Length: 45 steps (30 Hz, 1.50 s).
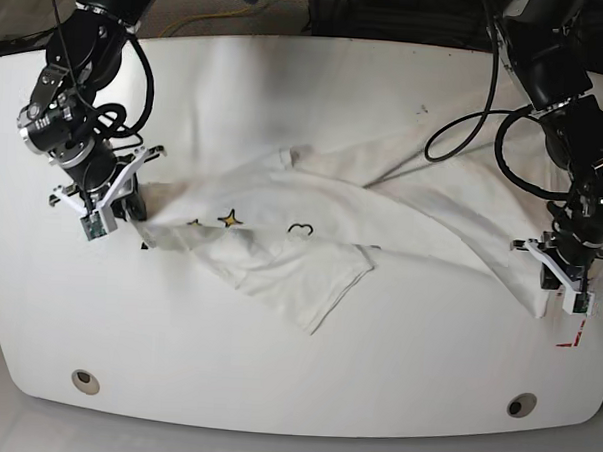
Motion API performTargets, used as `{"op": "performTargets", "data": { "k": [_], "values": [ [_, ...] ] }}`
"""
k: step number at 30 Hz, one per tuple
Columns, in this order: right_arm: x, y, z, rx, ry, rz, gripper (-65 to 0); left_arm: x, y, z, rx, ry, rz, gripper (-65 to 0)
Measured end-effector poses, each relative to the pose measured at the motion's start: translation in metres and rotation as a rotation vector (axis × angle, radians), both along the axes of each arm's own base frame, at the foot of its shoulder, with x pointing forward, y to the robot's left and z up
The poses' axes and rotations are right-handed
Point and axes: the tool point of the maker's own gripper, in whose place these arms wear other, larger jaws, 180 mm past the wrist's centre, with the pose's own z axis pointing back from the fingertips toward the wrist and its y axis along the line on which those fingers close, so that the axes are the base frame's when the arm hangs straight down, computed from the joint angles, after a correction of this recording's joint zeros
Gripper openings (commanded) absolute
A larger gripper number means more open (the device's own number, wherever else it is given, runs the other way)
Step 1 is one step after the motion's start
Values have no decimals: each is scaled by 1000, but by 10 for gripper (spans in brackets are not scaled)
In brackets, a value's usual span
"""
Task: Fold the T-shirt properly
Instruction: 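Lift the shirt with both grippers and lay it flat on the table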
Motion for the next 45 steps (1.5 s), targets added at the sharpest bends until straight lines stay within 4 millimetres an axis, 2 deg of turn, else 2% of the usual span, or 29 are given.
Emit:
{"op": "performTargets", "data": {
  "k": [4,8,11,15,17,22,24,25,27,29,32,35,39,42,45],
  "values": [
    [33,-7,24,-4,-64,1,-650,4,15,55,63,-88,54,-650],
    [67,-16,54,-17,-127,17,-650,15,16,114,106,-186,54,-650],
    [91,-20,78,-34,-166,28,-650,19,25,149,135,-237,80,-650],
    [126,-12,127,-59,-254,85,-650,25,39,205,160,-325,120,-650],
    [140,-9,161,-68,-316,109,-650,26,47,240,176,-391,141,-650],
    [164,-13,232,-127,-403,113,-650,21,51,320,195,-575,153,-650],
    [167,-11,255,-151,-440,122,-650,21,49,339,226,-607,149,-650],
    [167,-13,260,-164,-443,118,-650,23,47,342,238,-607,140,-650],
    [166,-17,264,-179,-439,109,-650,25,44,342,246,-602,127,-650],
    [165,-18,257,-184,-417,106,-650,26,44,334,246,-578,126,-650],
    [160,-21,217,-190,-325,105,-650,30,40,311,252,-534,100,-650],
    [137,-22,156,-178,-217,103,-650,29,43,255,255,-390,103,-650],
    [104,-28,98,-174,-102,82,-650,15,40,193,230,-269,89,-650],
    [78,-26,65,-143,-52,65,-650,-2,39,149,171,-208,82,-650],
    [49,-24,30,-117,22,48,-650,-30,48,101,122,-96,95,-650]
  ]
}}
